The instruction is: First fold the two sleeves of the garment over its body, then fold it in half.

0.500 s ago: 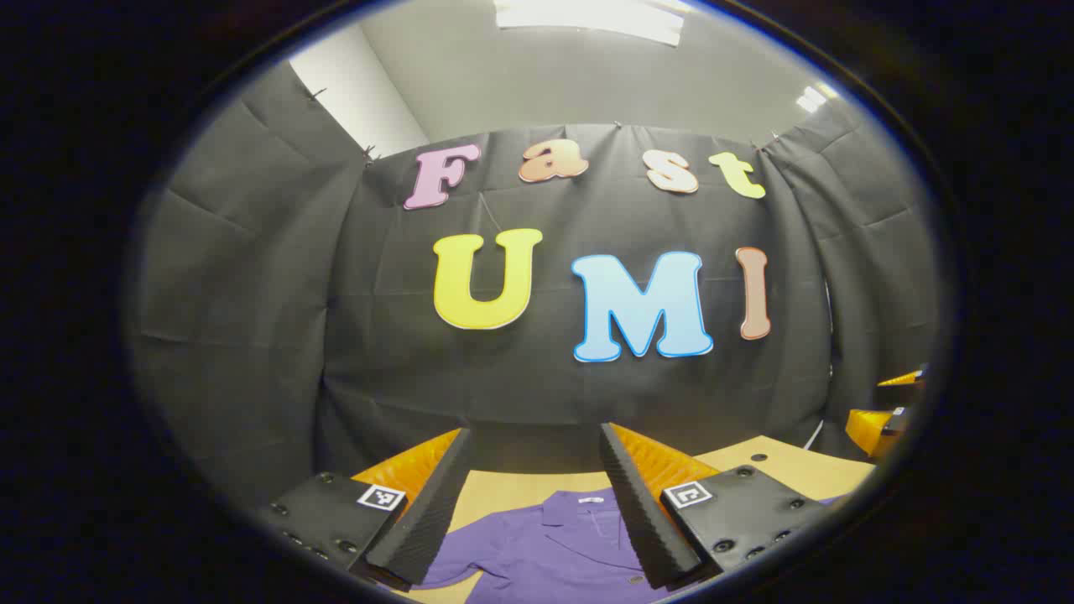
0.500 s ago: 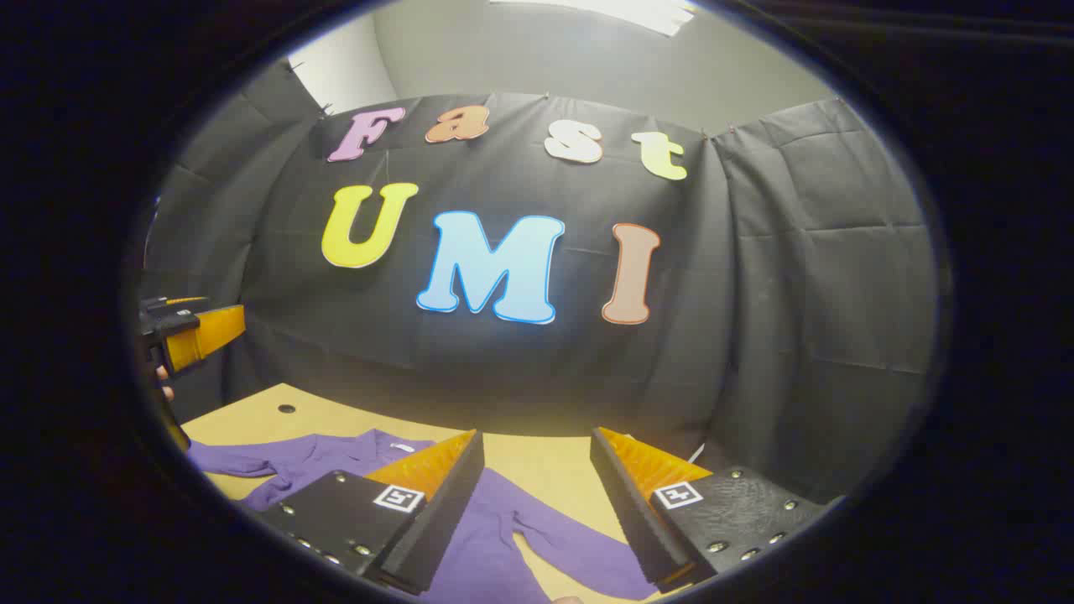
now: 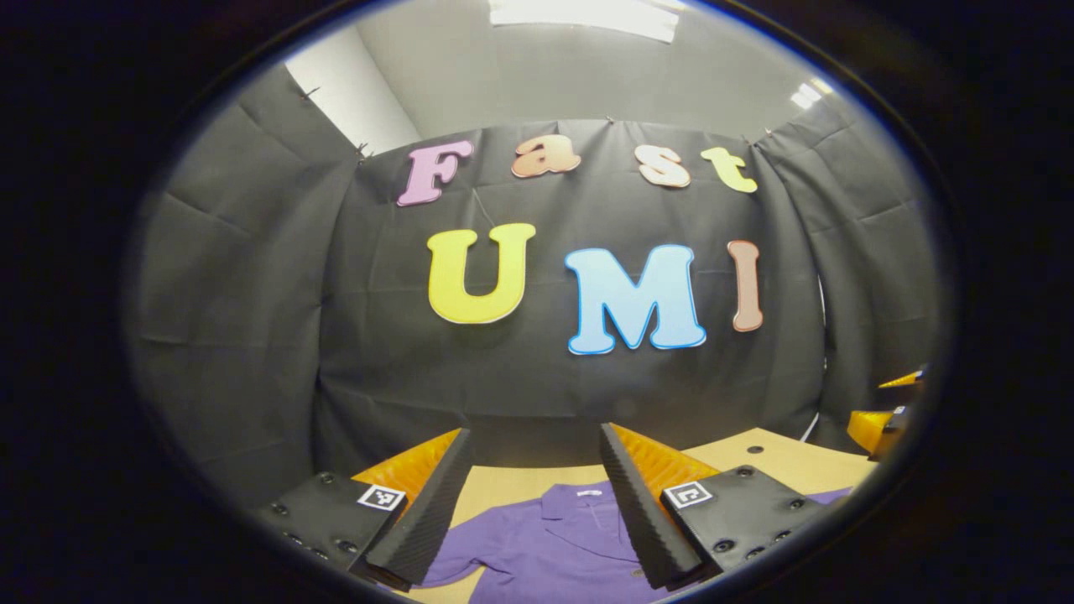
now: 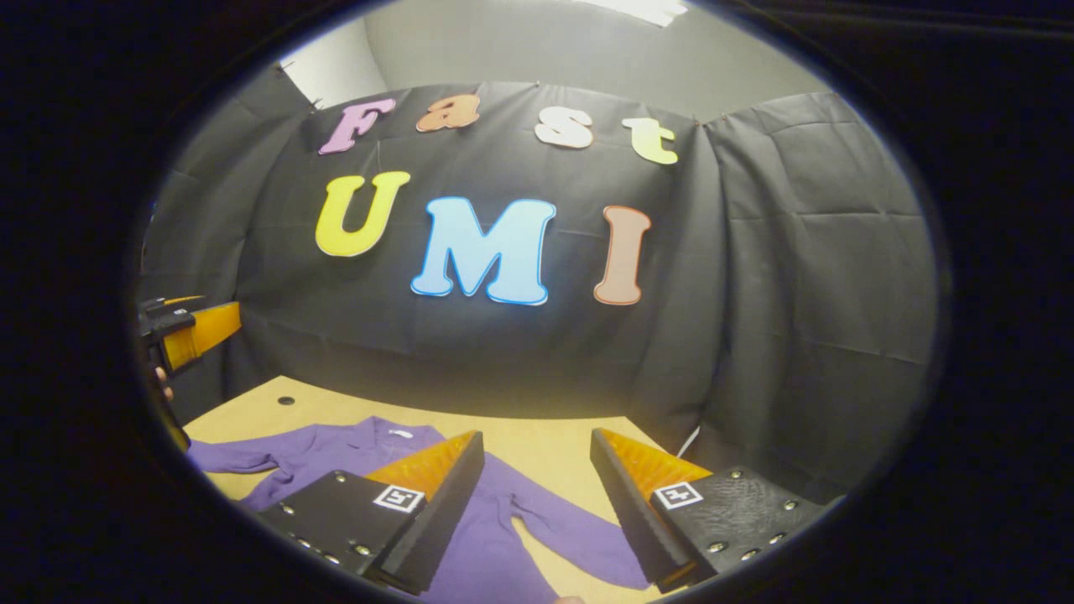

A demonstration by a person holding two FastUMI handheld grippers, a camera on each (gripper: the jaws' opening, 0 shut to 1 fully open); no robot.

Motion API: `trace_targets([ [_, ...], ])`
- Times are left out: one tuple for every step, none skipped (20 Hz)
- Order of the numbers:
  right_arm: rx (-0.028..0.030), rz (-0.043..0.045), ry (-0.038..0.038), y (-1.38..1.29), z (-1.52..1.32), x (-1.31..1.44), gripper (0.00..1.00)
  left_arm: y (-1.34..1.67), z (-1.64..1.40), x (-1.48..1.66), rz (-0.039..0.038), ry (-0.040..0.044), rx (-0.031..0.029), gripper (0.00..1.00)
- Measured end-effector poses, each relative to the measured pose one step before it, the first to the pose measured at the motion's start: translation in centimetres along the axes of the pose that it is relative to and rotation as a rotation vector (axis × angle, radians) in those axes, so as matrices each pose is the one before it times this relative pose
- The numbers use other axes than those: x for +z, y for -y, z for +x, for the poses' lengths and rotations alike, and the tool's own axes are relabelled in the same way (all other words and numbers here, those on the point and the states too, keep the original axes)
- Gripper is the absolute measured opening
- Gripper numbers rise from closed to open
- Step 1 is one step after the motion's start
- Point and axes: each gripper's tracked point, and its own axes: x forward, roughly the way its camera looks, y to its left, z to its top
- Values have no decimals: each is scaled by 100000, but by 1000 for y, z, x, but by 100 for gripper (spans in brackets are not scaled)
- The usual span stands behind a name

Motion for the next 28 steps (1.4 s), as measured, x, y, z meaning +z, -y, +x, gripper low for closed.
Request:
trace_targets([
  [-619,151,-1098,209,1,-467,84,69,-78,40,275,-79,-178,94],
  [-426,-27,-893,189,-30,-258,84,15,-90,-69,229,-6,-242,94],
  [-382,-141,-612,154,-50,-151,84,106,-63,34,353,-109,-214,94],
  [-343,-188,-387,165,-63,-176,84,48,13,35,234,14,-155,94],
  [-195,6,-48,169,-66,43,84,199,-10,-49,216,-215,-302,94],
  [-88,80,149,76,-11,-40,84,118,56,-167,181,-262,17,94],
  [-280,204,-3,161,-20,-142,84,68,-80,67,44,-27,-109,94],
  [-506,1097,-743,383,142,-379,84,146,30,-41,21,-355,-42,94],
  [-654,1754,-1213,378,117,-400,84,114,-25,-79,39,-115,-23,94],
  [-1590,2478,-1854,596,254,-645,85,133,-6,-24,172,-216,-37,94],
  [-2534,1934,-2108,897,317,-660,85,113,-111,-196,272,-174,140,94],
  [-2550,1054,-2019,974,348,-699,83,55,-62,-136,162,-322,141,94],
  [-3152,522,-2693,1137,418,-1106,84,63,66,-77,5,-350,143,94],
  [-2036,321,-2535,918,410,-961,84,122,-45,-204,-74,-327,244,94],
  [-2509,666,-3381,1053,439,-1272,84,83,17,-88,-11,-419,270,94],
  [-2213,849,-2669,982,516,-889,84,28,42,-204,9,-170,409,94],
  [-2810,1094,-2849,1093,521,-1068,84,33,103,-66,74,-412,448,94],
  [-2686,917,-2788,996,548,-1134,84,22,94,-42,139,-396,365,94],
  [-2810,884,-3253,996,544,-1098,84,72,97,-109,176,-392,281,94],
  [-2329,1005,-3191,831,549,-1186,84,8,32,-84,159,-227,335,94],
  [-1800,1011,-3256,607,549,-930,84,66,58,-95,159,-259,327,94],
  [-1598,1236,-3512,642,590,-1158,84,37,95,-161,76,-360,406,94],
  [-1645,877,-2695,641,593,-868,83,97,68,-96,-45,-375,267,94],
  [-1668,903,-2884,727,672,-1137,84,94,47,-151,-178,-402,244,94],
  [-1487,1031,-3089,681,628,-1098,84,-29,-6,-89,-318,-269,287,94],
  [-1651,1108,-2999,751,670,-1076,85,71,14,-106,-407,-112,125,99],
  [-2015,1224,-3632,789,671,-951,85,148,78,78,-145,-306,176,99],
  [-1775,1164,-3467,577,788,-738,85,1,50,-111,133,-278,427,94],
])
